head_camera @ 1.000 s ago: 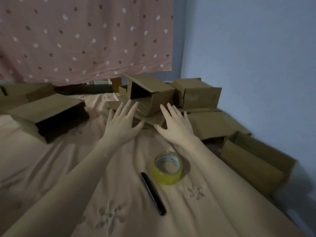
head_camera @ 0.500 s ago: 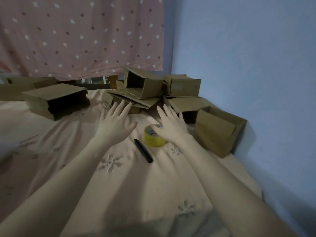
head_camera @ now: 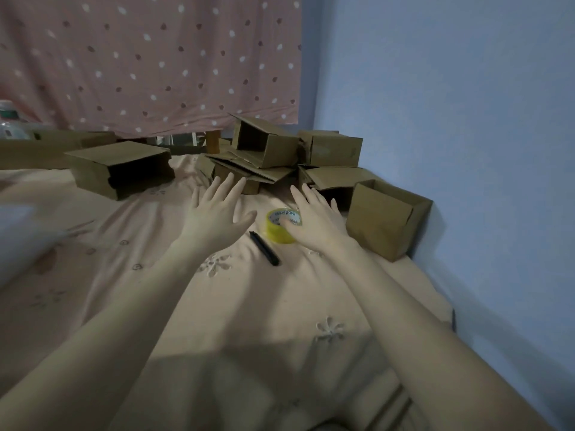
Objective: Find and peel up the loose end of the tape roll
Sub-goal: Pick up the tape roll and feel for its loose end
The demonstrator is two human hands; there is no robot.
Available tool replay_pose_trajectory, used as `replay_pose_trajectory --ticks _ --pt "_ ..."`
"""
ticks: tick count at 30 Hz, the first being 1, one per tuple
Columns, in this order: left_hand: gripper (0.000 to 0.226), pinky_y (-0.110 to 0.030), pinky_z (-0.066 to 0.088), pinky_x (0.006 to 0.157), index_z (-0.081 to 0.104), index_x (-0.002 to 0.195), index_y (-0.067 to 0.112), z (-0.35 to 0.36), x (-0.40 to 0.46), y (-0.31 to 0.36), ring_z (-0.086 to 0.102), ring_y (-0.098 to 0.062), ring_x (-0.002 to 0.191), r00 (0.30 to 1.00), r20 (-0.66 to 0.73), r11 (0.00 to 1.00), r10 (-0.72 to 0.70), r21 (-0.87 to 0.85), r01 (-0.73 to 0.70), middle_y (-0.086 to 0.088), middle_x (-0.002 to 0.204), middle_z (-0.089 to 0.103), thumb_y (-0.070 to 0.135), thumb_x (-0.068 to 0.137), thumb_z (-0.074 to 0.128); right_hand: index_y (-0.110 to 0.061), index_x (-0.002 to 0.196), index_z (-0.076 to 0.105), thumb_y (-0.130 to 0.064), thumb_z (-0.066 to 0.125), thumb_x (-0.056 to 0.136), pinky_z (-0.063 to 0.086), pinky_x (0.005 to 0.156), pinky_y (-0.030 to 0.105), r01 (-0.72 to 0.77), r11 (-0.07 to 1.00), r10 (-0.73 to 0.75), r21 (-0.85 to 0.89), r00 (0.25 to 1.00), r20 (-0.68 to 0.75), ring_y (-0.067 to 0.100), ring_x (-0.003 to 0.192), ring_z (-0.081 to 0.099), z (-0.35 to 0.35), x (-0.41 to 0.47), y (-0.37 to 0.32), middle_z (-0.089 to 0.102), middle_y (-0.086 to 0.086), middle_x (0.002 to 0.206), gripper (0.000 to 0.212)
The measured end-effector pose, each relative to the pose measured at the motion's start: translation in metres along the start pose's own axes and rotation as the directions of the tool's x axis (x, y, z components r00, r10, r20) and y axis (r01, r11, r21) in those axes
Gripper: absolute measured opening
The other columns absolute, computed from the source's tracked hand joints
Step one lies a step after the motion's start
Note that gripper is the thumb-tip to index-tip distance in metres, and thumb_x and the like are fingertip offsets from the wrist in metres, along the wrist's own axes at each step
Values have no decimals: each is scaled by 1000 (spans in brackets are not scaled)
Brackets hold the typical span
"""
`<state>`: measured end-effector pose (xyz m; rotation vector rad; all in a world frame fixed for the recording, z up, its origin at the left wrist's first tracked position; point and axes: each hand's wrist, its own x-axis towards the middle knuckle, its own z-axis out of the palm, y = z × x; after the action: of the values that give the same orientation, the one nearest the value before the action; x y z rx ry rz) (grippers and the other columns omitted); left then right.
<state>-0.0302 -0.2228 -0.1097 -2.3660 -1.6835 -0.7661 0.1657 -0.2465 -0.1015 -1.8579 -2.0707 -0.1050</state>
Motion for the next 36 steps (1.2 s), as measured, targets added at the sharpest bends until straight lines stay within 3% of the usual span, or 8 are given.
replay_pose_trajectory --ticks 13,19,26,31,36 --pt "68 -48 3 119 8 150 29 43 -2 -14 1 -19 148 997 71 996 -41 -78 47 4 161 5 55 94 35 -25 149 16 -47 45 92 14 117 44 -8 996 9 93 1000 -2 21 146 11 43 8 12 13 2 159 67" --pt "67 -47 4 119 6 151 29 69 12 -25 1 -18 148 991 114 993 -73 -84 82 4 160 5 55 95 32 -22 145 28 -42 48 90 23 114 45 12 992 -4 126 998 -62 20 142 23 68 28 20 26 -2 155 61" --pt "65 -47 5 119 7 151 29 92 33 -37 1 -17 148 987 141 986 -80 -135 99 5 160 5 53 96 32 -22 141 36 -42 50 90 24 114 41 31 993 -17 115 993 -119 20 139 28 86 51 22 35 -2 150 57" --pt "64 -45 9 119 11 151 28 102 43 -40 5 -16 147 989 125 981 -78 -168 99 5 160 9 52 95 33 -22 132 48 -40 54 88 23 110 31 39 993 -17 116 983 -183 17 132 37 97 58 22 49 -5 139 47" --pt "64 -43 10 119 11 150 28 112 48 -41 7 -16 147 986 149 977 -71 -190 99 5 160 11 51 95 36 -21 124 55 -40 54 88 27 106 32 18 992 2 123 986 -165 19 127 42 108 63 22 56 -3 131 41"
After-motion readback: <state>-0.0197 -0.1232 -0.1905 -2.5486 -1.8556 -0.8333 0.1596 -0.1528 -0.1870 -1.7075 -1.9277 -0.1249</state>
